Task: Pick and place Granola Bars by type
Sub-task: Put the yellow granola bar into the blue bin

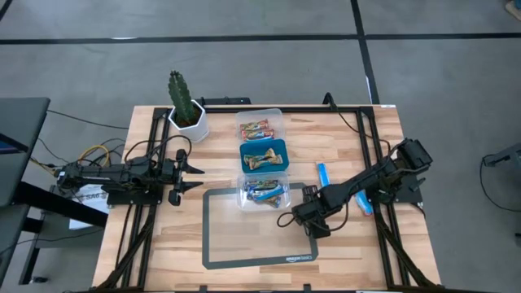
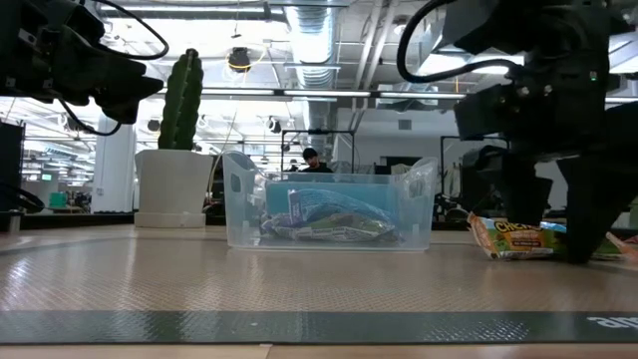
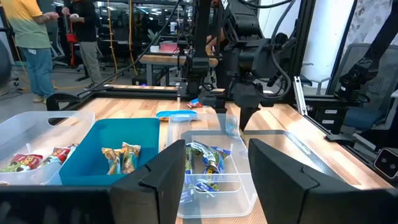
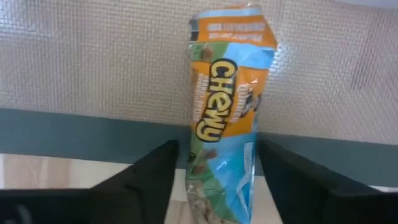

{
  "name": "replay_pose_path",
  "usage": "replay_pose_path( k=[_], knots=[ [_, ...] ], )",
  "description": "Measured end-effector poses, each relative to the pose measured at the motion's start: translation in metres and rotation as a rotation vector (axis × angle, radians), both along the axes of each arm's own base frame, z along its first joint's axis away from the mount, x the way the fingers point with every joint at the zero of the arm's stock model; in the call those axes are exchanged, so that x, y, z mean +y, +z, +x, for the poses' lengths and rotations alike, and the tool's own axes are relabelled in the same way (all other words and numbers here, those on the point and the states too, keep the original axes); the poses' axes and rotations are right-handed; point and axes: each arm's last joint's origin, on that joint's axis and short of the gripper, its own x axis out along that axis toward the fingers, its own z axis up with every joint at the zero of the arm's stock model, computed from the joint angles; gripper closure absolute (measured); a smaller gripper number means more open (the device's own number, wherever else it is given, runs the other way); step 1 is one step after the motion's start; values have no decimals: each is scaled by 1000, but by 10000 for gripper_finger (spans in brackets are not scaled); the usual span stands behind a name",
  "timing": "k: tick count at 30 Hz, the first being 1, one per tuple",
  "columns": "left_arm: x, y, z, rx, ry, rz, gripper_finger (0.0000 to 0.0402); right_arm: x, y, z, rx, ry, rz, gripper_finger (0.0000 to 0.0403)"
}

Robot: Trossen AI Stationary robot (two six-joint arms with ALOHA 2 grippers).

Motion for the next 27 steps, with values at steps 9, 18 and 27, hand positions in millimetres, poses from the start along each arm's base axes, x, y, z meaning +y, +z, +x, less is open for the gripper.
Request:
replay_pose_path(
  k=[9, 18, 27],
  knots=[
    [0, 0, 0, 0, 0, 0, 233, 0, 0, 0, -6, 0, -7, 338],
    [0, 0, 0, 0, 0, 0, 233, -1, 10, -2, -31, -1, 10, 388],
    [0, 0, 0, 0, 0, 0, 233, -7, 55, -12, -191, -33, 82, 369]
  ],
)
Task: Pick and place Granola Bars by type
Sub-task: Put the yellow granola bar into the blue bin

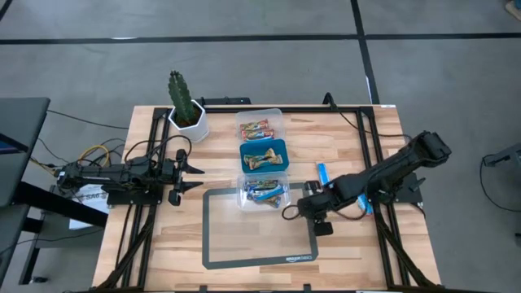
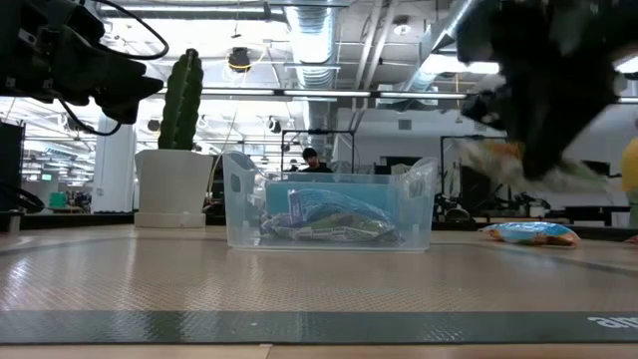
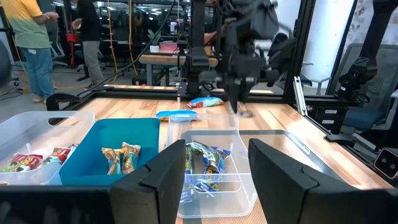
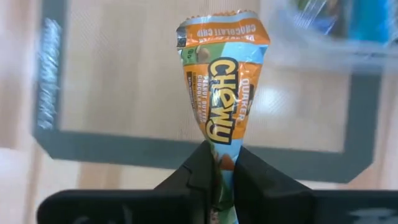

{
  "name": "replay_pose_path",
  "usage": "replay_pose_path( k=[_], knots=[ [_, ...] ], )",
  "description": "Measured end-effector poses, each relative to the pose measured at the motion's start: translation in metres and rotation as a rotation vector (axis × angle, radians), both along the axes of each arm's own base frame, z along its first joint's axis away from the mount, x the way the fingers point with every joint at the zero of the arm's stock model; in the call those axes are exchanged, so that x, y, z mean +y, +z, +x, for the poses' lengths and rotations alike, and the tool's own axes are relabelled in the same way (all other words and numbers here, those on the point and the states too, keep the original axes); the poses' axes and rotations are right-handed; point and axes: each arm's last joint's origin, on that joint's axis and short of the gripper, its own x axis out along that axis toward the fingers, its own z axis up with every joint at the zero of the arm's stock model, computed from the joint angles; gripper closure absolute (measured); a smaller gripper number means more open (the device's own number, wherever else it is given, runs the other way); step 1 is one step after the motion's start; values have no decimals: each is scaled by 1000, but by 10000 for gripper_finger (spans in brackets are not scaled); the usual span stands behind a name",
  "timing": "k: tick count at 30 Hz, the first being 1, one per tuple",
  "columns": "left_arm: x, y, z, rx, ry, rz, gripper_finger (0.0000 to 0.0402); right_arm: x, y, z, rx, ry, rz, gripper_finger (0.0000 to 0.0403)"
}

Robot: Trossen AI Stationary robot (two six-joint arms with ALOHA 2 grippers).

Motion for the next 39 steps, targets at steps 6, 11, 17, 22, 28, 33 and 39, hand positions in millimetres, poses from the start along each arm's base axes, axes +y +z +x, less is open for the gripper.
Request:
replay_pose_path(
  k=[6, 11, 17, 22, 28, 33, 39],
  knots=[
    [0, 0, 0, 0, 0, 0, 233, -20, 32, 6, -213, -41, 57, 387],
    [0, 0, 0, -1, 0, 0, 233, -48, 49, 24, -426, -68, 43, 387],
    [0, 0, 0, 0, 0, 0, 233, -95, 66, 50, -709, -187, -52, 377],
    [0, 0, 0, 0, 0, 0, 233, -131, 68, 62, -758, -295, -205, 384],
    [0, 0, 0, 0, 1, 0, 233, -160, 59, 79, -637, -333, -260, 385],
    [0, 0, 0, 0, 1, 0, 233, -166, 46, 95, -525, -284, -284, 377],
    [0, 0, 0, 0, 1, 0, 233, -168, 34, 107, -447, -227, -308, 380]
  ],
)
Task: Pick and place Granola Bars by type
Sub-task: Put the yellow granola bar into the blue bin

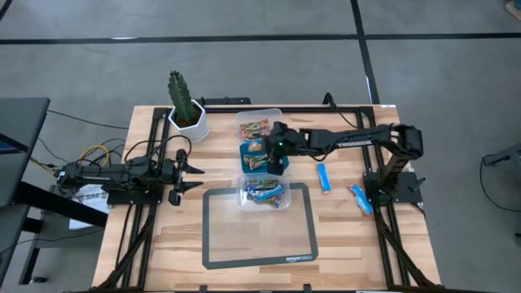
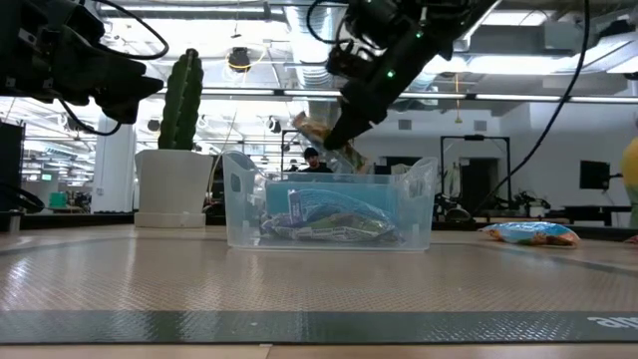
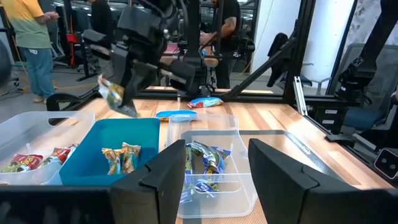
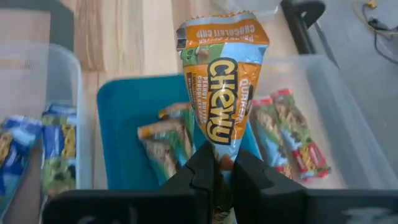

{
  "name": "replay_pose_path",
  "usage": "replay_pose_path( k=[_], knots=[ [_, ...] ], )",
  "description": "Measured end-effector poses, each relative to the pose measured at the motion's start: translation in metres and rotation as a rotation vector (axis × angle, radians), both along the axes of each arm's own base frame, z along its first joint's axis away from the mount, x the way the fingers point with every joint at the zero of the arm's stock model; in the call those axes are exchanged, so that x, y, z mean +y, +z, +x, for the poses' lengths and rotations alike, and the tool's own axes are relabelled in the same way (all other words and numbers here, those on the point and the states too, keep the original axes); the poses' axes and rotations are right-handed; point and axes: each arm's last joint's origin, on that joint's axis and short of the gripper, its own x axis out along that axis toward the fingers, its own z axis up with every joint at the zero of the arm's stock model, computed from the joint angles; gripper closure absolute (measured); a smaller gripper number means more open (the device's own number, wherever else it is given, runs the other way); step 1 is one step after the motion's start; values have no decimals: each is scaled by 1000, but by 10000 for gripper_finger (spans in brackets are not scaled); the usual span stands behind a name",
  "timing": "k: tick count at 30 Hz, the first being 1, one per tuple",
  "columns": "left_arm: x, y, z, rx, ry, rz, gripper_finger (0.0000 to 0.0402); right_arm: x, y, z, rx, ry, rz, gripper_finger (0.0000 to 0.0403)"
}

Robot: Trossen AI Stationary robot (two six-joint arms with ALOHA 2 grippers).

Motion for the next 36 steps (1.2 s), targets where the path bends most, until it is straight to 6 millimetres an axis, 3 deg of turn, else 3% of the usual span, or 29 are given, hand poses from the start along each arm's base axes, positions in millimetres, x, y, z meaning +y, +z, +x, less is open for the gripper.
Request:
replay_pose_path(
  k=[9, 23, 29, 36],
  knots=[
    [0, 0, 0, 0, -1, 0, 233, -1, 1, 0, 32, 7, -79, 366],
    [0, 0, 0, 0, 0, 0, 233, 7, -5, -5, 126, -30, -109, 247],
    [0, 0, 0, 0, -1, 0, 233, 25, -3, -23, 190, -256, -21, 225],
    [0, 0, 0, 0, -1, 0, 233, 45, 7, -71, 363, -626, 122, 211]
  ],
)
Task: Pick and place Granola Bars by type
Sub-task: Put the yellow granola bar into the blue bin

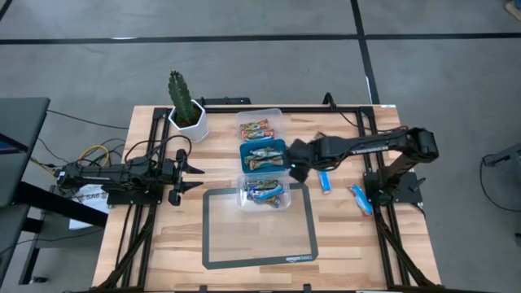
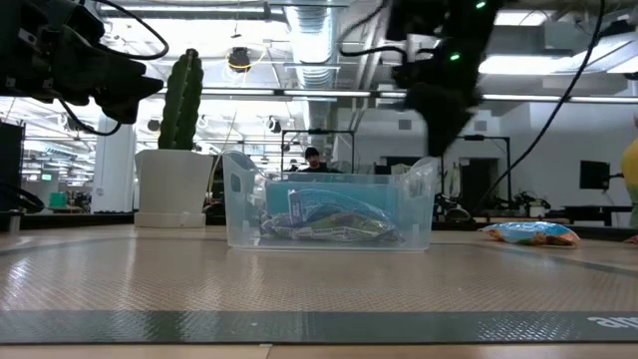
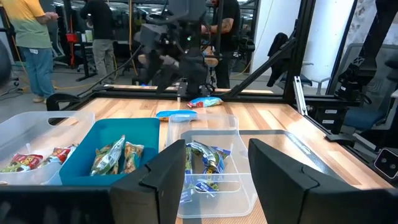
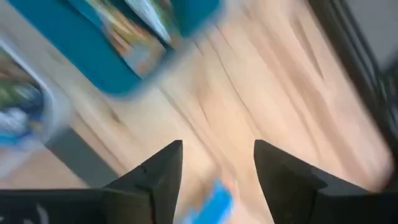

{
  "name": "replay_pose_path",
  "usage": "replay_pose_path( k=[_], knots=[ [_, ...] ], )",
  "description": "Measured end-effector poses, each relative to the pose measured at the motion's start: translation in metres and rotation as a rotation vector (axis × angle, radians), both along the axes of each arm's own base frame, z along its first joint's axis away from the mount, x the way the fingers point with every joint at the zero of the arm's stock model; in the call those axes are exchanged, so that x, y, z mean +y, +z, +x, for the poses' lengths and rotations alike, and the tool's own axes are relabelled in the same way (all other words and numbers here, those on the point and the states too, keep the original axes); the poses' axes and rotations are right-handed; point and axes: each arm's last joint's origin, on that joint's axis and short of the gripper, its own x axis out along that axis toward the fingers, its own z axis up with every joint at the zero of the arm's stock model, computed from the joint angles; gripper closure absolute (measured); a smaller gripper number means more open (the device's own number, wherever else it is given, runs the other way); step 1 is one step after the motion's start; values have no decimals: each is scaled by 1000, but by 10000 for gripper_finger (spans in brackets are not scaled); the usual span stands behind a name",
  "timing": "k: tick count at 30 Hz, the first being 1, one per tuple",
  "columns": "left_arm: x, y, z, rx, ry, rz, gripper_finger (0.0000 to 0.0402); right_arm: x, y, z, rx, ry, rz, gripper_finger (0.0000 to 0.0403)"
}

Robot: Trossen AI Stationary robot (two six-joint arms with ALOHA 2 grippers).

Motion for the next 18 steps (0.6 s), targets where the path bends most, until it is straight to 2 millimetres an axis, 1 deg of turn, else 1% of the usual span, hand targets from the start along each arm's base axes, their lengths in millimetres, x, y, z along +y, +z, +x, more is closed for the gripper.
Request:
replay_pose_path(
  k=[2, 5, 9, 12, 18],
  knots=[
    [0, 0, 0, 0, 0, 0, 233, 4, 5, -14, 42, -110, 16, 208],
    [0, 0, 0, 0, 0, 0, 233, 8, 10, -29, 77, -246, 19, 204],
    [0, 0, 0, 0, 0, 0, 233, 9, 11, -40, 91, -426, 6, 196],
    [0, 0, 0, 0, 0, 0, 233, 10, 4, -44, 69, -521, 3, 189],
    [0, 0, 0, 0, 0, 0, 233, 16, -19, -48, 48, -562, 23, 174]
  ],
)
